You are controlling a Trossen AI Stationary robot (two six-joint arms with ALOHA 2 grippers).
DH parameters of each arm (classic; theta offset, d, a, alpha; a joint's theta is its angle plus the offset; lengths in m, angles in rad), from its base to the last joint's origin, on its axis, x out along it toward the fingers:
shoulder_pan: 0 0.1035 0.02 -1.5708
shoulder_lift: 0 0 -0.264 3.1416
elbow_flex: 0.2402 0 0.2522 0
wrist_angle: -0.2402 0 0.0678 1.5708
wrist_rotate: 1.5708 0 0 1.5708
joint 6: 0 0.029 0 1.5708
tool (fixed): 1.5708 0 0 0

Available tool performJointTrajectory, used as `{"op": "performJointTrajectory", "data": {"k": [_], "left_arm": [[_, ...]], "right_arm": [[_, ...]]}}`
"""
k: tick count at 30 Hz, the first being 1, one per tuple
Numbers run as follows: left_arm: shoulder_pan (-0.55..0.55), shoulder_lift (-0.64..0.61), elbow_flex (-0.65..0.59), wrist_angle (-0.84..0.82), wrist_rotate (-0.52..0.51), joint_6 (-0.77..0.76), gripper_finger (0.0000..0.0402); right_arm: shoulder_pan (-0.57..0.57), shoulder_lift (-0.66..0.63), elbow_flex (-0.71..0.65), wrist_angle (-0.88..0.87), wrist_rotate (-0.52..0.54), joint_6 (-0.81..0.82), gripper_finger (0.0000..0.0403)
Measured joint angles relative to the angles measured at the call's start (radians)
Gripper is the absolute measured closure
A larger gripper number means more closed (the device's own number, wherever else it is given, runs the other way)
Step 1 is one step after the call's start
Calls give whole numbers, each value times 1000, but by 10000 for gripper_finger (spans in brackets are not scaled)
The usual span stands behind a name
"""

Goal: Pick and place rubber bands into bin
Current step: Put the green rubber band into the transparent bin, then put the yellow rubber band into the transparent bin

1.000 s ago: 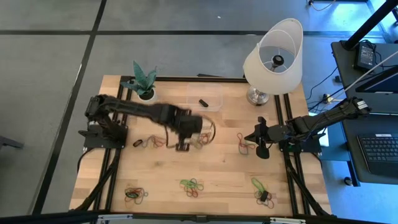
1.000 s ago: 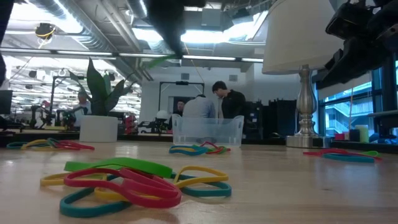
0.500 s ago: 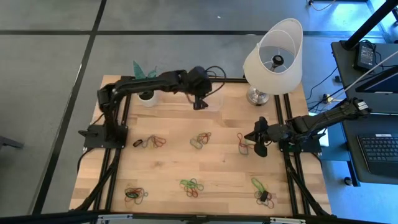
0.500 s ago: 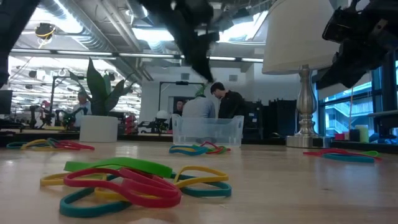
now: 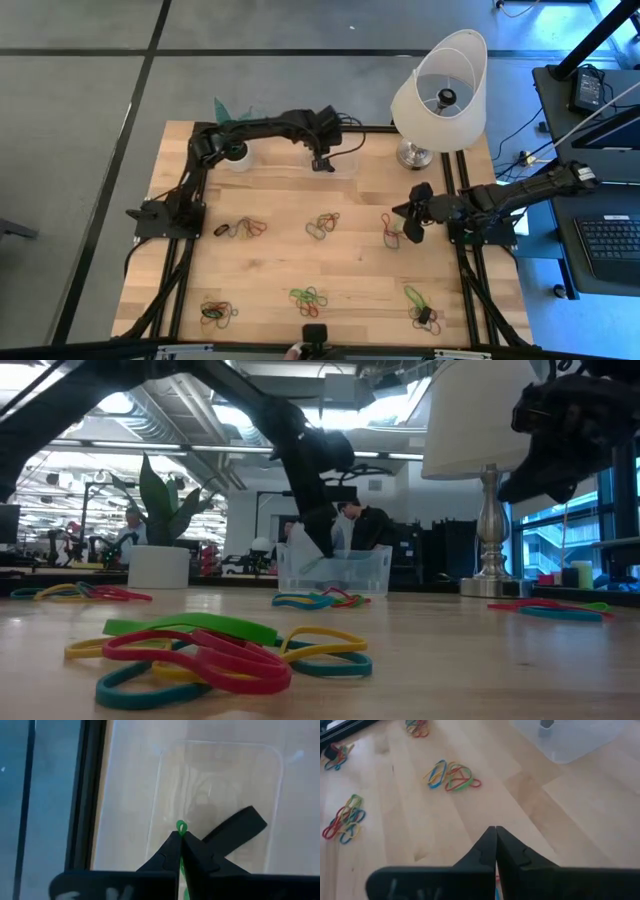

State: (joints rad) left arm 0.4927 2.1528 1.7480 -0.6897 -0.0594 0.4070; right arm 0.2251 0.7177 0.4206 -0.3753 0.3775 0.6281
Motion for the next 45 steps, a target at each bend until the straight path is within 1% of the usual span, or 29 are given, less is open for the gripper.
{"op": "performJointTrajectory", "data": {"k": [2, 6, 13, 19, 24, 28, 30, 32, 34, 36, 39, 45], "left_arm": [[-1, 5, 0, -2, -1, -1, 387], [0, 5, 1, -2, -4, -23, 357], [-3, 4, 2, -10, -61, -30, 308], [-13, 2, 45, -121, -80, -82, 297], [-15, 2, 107, -287, -78, -155, 304], [-25, 2, 172, -407, -72, -278, 312], [-38, 0, 199, -453, -41, -358, 320], [-62, -10, 205, -476, -1, -421, 339], [-107, -19, 206, -473, -6, -462, 368], [-159, -27, 206, -487, -45, -497, 392], [-242, -31, 206, -484, -89, -529, 399], [-400, -41, 205, -481, -96, -577, 400]], "right_arm": [[-11, 0, 0, 0, 0, 0, 398], [-30, 0, 0, 2, 0, 0, 398], [-54, 0, 0, -2, 0, -5, 398], [-57, 0, 0, -3, -1, -34, 398], [-57, 0, 0, -4, -2, -34, 398], [-57, 0, 0, -4, -4, -34, 398], [-57, 0, 0, -4, -4, -34, 398], [-57, 0, 0, -4, -4, -32, 398], [-57, 0, 0, -4, -4, -32, 398], [-56, 0, 0, -4, -5, -34, 398], [-57, 0, 0, -4, -5, -34, 398], [-57, 0, 0, -4, -5, -35, 398]]}}
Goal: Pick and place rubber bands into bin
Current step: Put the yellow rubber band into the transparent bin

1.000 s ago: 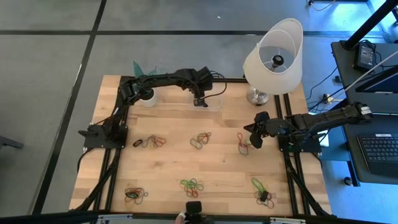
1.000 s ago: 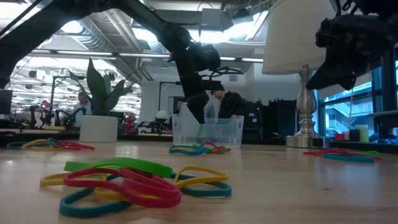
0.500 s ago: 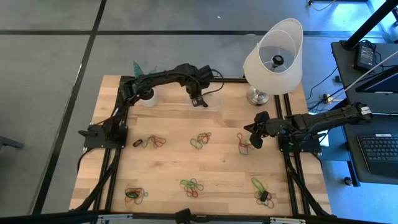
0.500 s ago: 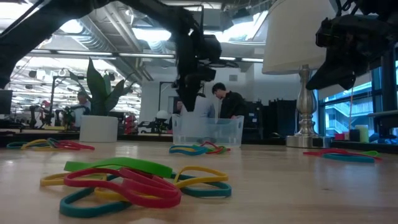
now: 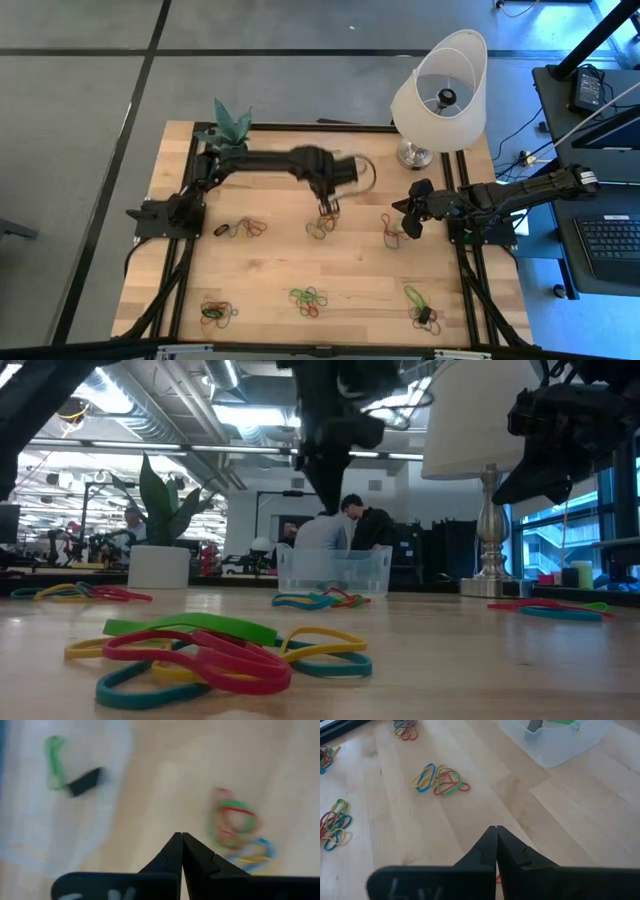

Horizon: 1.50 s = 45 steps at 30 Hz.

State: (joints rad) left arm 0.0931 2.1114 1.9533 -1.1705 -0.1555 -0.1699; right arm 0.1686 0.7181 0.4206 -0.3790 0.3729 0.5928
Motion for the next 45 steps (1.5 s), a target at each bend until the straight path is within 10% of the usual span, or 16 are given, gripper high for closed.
{"op": "performJointTrajectory", "data": {"k": [11, 23, 33, 45], "left_arm": [[-215, -119, -350, 313, 30, -146, 400], [-415, -578, -992, 750, -86, -355, 400], [-656, -913, -1382, 925, -166, -597, 399], [-784, -981, -1442, 918, -254, -570, 400]], "right_arm": [[0, 0, 0, 3, 0, -25, 398], [34, 116, 81, 153, -27, -5, 401], [124, 631, 578, 10, 0, -73, 402], [238, 1225, 1230, -436, -122, -129, 380]]}}
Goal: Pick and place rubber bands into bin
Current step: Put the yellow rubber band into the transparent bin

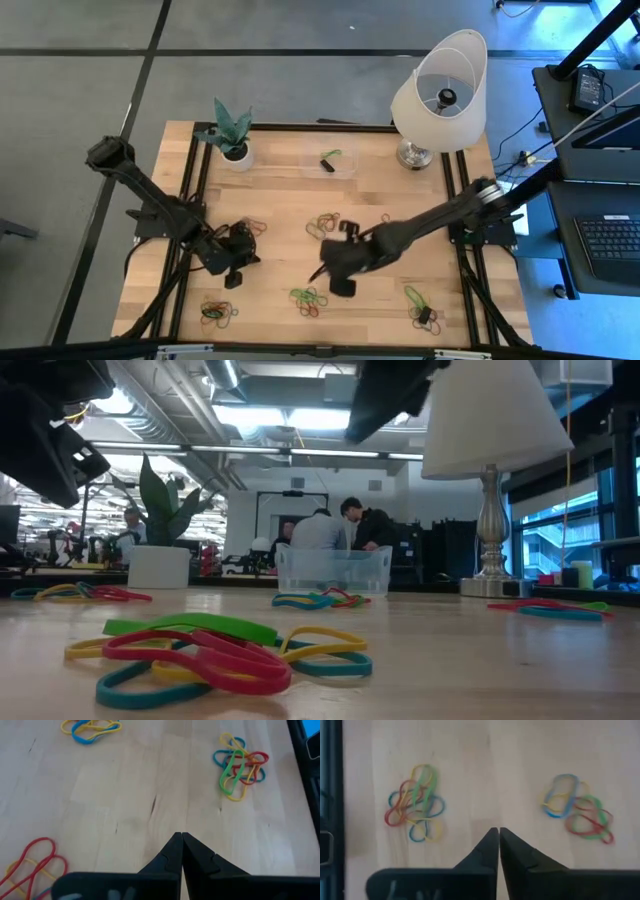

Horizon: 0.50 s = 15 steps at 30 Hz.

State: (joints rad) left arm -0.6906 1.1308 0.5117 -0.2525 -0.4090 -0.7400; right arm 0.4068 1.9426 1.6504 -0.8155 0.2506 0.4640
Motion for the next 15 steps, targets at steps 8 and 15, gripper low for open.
{"op": "performJointTrajectory", "data": {"k": [8, 15], "left_arm": [[-5, 0, 0, -5, 4, 2, 400], [-5, 0, 0, -6, 9, 2, 400]], "right_arm": [[24, 224, 159, -27, -117, -80, 338], [31, 305, 173, -25, -132, -78, 307]]}}
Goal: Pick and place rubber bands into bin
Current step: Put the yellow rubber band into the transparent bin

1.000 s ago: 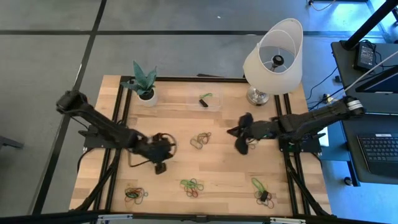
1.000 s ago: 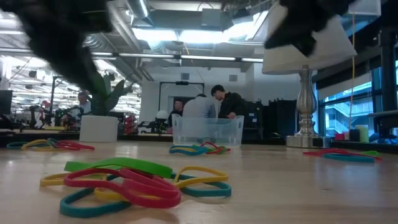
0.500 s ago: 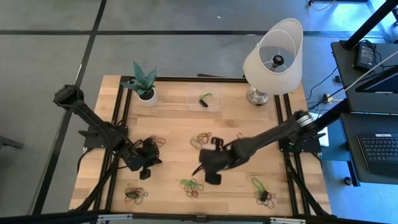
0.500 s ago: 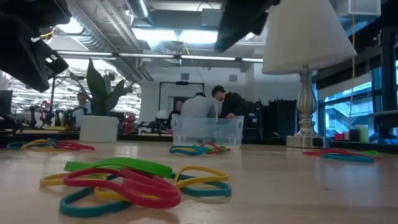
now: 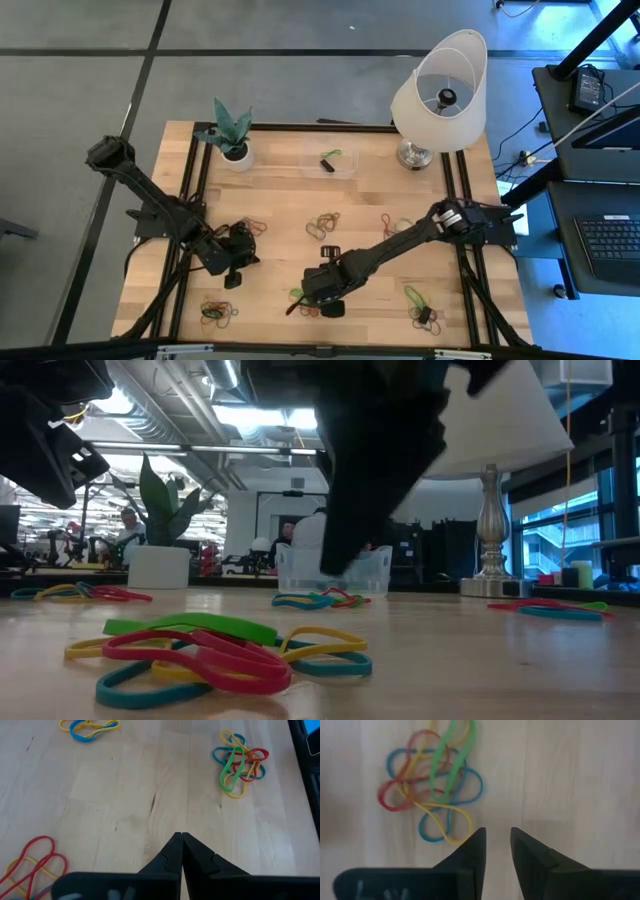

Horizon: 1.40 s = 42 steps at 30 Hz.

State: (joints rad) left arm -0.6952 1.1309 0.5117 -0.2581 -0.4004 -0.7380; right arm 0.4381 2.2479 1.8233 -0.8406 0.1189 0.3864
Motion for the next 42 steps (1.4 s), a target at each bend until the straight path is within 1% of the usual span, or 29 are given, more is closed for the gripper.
{"op": "performJointTrajectory", "data": {"k": [9, 16, 24, 27, 31, 32, 34, 36, 38, 42], "left_arm": [[0, 0, 0, -2, -2, 0, 400], [0, 2, 0, -7, -9, 0, 399], [0, 2, 0, -10, -9, 0, 399], [0, 2, 0, -9, -8, 0, 400], [0, 2, 0, -9, -7, 0, 398], [0, 2, 0, -9, -5, 0, 399], [0, 2, 0, -12, -4, 0, 400], [0, 2, 0, -13, 2, 0, 400], [0, 2, 0, -14, 17, 0, 398], [0, 2, 0, -14, 28, 0, 397]], "right_arm": [[1, 6, -11, 23, -17, -3, 299], [5, 38, -12, 87, -52, -102, 299], [5, 68, -12, 86, -51, -109, 301], [5, 73, -12, 85, -47, -105, 321], [3, 73, -12, 80, -56, -87, 386], [3, 73, -9, 73, -62, -70, 392], [4, 75, 8, 32, -66, -15, 392], [7, 77, 36, -50, -75, 37, 394], [13, 70, 66, -93, -75, 56, 399], [29, 12, 95, -143, -19, 74, 399]]}}
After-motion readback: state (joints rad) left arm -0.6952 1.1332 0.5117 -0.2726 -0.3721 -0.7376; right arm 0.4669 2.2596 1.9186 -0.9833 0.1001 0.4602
